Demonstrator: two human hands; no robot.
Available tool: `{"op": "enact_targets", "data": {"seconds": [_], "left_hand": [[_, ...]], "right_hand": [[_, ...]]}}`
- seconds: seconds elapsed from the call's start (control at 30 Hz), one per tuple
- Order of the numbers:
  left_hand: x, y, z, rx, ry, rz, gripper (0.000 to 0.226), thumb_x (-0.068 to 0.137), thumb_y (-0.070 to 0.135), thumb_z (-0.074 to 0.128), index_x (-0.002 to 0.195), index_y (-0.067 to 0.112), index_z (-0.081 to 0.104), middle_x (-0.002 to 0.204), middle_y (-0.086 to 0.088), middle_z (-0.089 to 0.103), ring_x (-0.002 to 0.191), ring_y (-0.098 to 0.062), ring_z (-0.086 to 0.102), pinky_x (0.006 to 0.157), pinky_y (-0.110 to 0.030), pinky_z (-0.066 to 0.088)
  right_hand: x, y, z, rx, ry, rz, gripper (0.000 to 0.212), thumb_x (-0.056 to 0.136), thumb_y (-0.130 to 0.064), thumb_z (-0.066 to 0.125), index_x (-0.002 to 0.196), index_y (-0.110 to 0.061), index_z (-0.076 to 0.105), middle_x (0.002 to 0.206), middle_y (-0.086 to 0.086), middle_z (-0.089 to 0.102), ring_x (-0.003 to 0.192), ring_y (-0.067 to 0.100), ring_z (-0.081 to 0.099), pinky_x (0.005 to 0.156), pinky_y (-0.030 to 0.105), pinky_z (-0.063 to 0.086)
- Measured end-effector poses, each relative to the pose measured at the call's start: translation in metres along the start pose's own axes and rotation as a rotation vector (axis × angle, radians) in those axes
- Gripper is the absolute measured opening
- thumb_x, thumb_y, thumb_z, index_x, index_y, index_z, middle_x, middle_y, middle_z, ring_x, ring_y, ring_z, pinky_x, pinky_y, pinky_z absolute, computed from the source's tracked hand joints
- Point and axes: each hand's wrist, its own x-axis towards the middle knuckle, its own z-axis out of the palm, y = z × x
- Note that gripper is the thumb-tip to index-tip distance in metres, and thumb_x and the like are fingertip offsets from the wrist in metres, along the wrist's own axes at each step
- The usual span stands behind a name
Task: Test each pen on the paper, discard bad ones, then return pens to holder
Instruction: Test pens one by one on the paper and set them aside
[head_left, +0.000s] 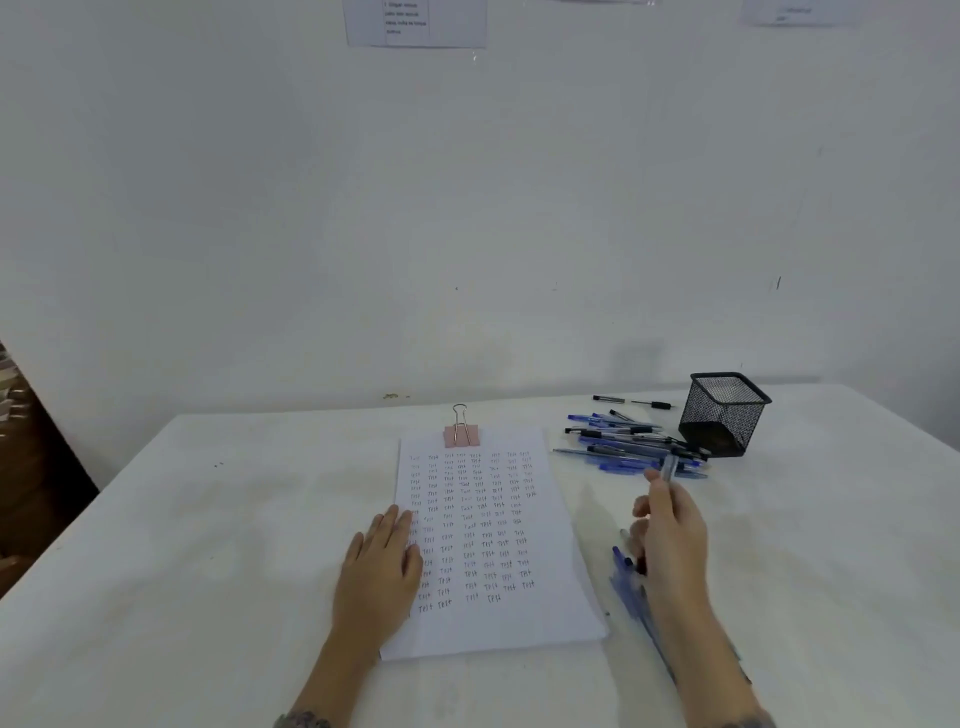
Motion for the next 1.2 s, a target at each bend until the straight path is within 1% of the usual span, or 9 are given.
{"op": "enact_targets", "data": {"seconds": [0.1,0.2,0.4,0.5,0.6,0.8,0.93,1.13,1.2], "left_hand": [[0.001,-0.001,0.001,-0.007,0.003,0.004,0.092,0.066,0.055,-0.011,0.146,0.020,0.018,0.155,0.004,0.013,0.143,-0.011,0.008,0.116,-0.029,0.003],[0.000,0.000,0.000,-0.003,-0.009,0.005,0.073,0.079,0.046,0.004,0.146,0.020,0.018,0.155,0.003,0.013,0.143,-0.012,0.009,0.116,-0.030,0.004],[-0.001,0.003,-0.002,-0.021,-0.005,0.003,0.050,0.098,0.033,0.023,0.146,0.019,0.018,0.155,0.003,0.013,0.143,-0.011,0.009,0.116,-0.030,0.004],[-0.001,0.002,-0.001,-0.031,0.003,0.004,0.049,0.099,0.029,0.027,0.146,0.020,0.017,0.155,0.004,0.012,0.143,-0.010,0.009,0.117,-0.030,0.004],[-0.001,0.002,0.000,-0.029,-0.006,0.001,0.053,0.096,0.036,0.020,0.146,0.019,0.019,0.155,0.003,0.013,0.143,-0.011,0.010,0.117,-0.031,0.004],[-0.001,0.001,0.000,-0.016,0.004,0.008,0.051,0.097,0.035,0.022,0.146,0.019,0.019,0.155,0.003,0.013,0.143,-0.011,0.010,0.116,-0.030,0.004],[-0.001,0.002,0.000,-0.027,0.019,0.008,0.049,0.098,0.030,0.027,0.146,0.020,0.019,0.155,0.003,0.013,0.142,-0.011,0.011,0.116,-0.029,0.004],[0.000,0.000,0.001,-0.023,0.008,0.000,0.067,0.083,0.042,0.010,0.146,0.020,0.020,0.154,0.003,0.015,0.143,-0.011,0.011,0.116,-0.030,0.004],[0.000,0.001,0.001,-0.036,0.009,-0.002,0.071,0.079,0.042,0.010,0.145,0.019,0.021,0.154,0.002,0.015,0.142,-0.012,0.011,0.116,-0.030,0.004]], "right_hand": [[0.023,0.000,-0.036,-0.735,-0.098,0.019,0.028,0.091,-0.005,0.047,0.115,-0.002,0.061,0.102,0.016,0.063,0.086,0.029,0.055,0.073,0.030,0.040],[0.030,0.001,-0.057,-0.977,-0.139,0.134,0.036,0.087,-0.003,0.051,0.122,-0.001,0.057,0.120,0.019,0.060,0.111,0.032,0.055,0.093,0.031,0.041],[0.018,0.003,-0.060,-1.188,-0.394,0.153,0.036,0.095,-0.041,0.040,0.079,-0.013,0.055,0.109,0.016,0.052,0.100,0.030,0.055,0.074,0.030,0.043],[0.006,0.016,-0.059,-1.351,-0.435,0.141,0.080,0.085,-0.068,0.038,0.137,-0.008,0.032,0.137,0.014,0.032,0.123,0.031,0.038,0.099,0.038,0.037],[-0.011,0.028,-0.055,-1.519,-0.356,-0.007,0.101,0.080,-0.075,0.037,0.148,-0.011,-0.002,0.143,0.008,0.022,0.129,0.026,0.030,0.101,0.033,0.032],[-0.012,0.044,-0.040,-1.475,-0.067,-0.242,0.085,0.084,-0.066,0.029,0.143,-0.005,0.025,0.128,0.008,0.041,0.112,0.027,0.047,0.086,0.036,0.040],[-0.003,0.041,-0.036,-1.570,-0.171,-0.075,0.083,0.085,-0.068,0.031,0.142,-0.010,0.016,0.131,0.005,0.031,0.118,0.023,0.037,0.094,0.032,0.034],[0.031,0.009,-0.040,-1.396,-0.263,0.068,0.063,0.091,-0.062,0.027,0.132,-0.016,0.040,0.135,0.010,0.038,0.124,0.030,0.036,0.100,0.041,0.032],[0.064,0.004,-0.035,-1.315,-0.273,-0.029,0.049,0.095,-0.047,0.036,0.131,-0.016,0.046,0.136,0.011,0.043,0.123,0.031,0.041,0.100,0.040,0.036]]}}
